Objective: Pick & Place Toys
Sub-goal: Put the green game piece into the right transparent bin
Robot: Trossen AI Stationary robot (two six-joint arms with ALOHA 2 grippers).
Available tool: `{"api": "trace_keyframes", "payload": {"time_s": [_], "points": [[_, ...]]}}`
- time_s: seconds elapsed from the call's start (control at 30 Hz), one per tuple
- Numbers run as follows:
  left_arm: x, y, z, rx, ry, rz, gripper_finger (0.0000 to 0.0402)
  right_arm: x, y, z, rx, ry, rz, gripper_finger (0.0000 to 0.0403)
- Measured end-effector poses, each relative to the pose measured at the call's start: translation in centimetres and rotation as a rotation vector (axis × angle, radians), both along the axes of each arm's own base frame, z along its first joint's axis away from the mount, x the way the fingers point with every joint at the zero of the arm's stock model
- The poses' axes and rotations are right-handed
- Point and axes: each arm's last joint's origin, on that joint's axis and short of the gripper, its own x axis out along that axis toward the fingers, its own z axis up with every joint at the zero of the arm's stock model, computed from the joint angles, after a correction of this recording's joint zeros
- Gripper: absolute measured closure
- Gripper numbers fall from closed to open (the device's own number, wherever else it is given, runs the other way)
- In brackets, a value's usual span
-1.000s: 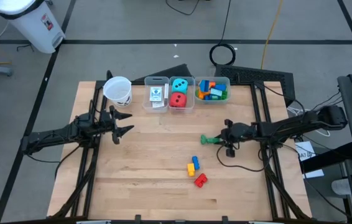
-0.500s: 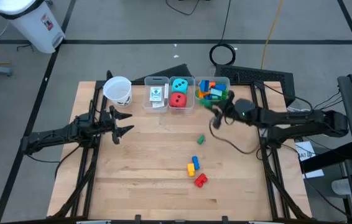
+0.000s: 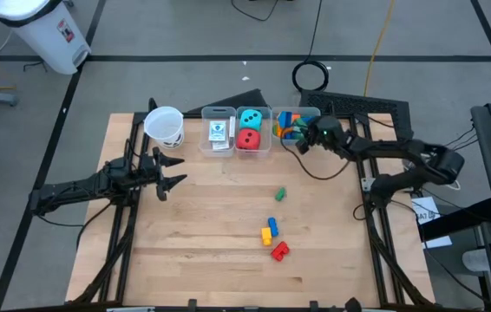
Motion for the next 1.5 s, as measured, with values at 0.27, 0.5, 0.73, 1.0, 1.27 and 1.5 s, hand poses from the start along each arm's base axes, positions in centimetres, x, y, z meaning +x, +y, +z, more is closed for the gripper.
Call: {"api": "trace_keyframes", "payload": {"time_s": [0.27, 0.5, 0.73, 1.0, 1.27, 1.5], "points": [[0.0, 0.0, 0.0, 0.000, 0.000, 0.000, 0.0114, 0.0, -0.2, -0.2, 0.025, -0.041, -0.038, 0.0292], [0.0, 0.0, 0.0, 0.000, 0.000, 0.000, 0.0114, 0.0, 0.5, 1.3, -0.005, -0.102, -0.022, 0.0241], [0.0, 0.0, 0.0, 0.000, 0.000, 0.000, 0.0114, 0.9, 3.1, 3.4, -0.046, -0.195, 0.088, 0.0196], [0.0, 0.0, 0.0, 0.000, 0.000, 0.000, 0.0114, 3.8, 8.4, 3.9, 0.034, -0.300, 0.499, 0.0159], [0.0, 0.0, 0.0, 0.000, 0.000, 0.000, 0.0114, 6.0, 13.9, 0.9, 0.117, -0.153, 0.930, 0.0146], [0.0, 0.0, 0.0, 0.000, 0.000, 0.000, 0.0114, 6.8, 14.7, -2.3, 0.083, 0.029, 1.017, 0.0155]]}}
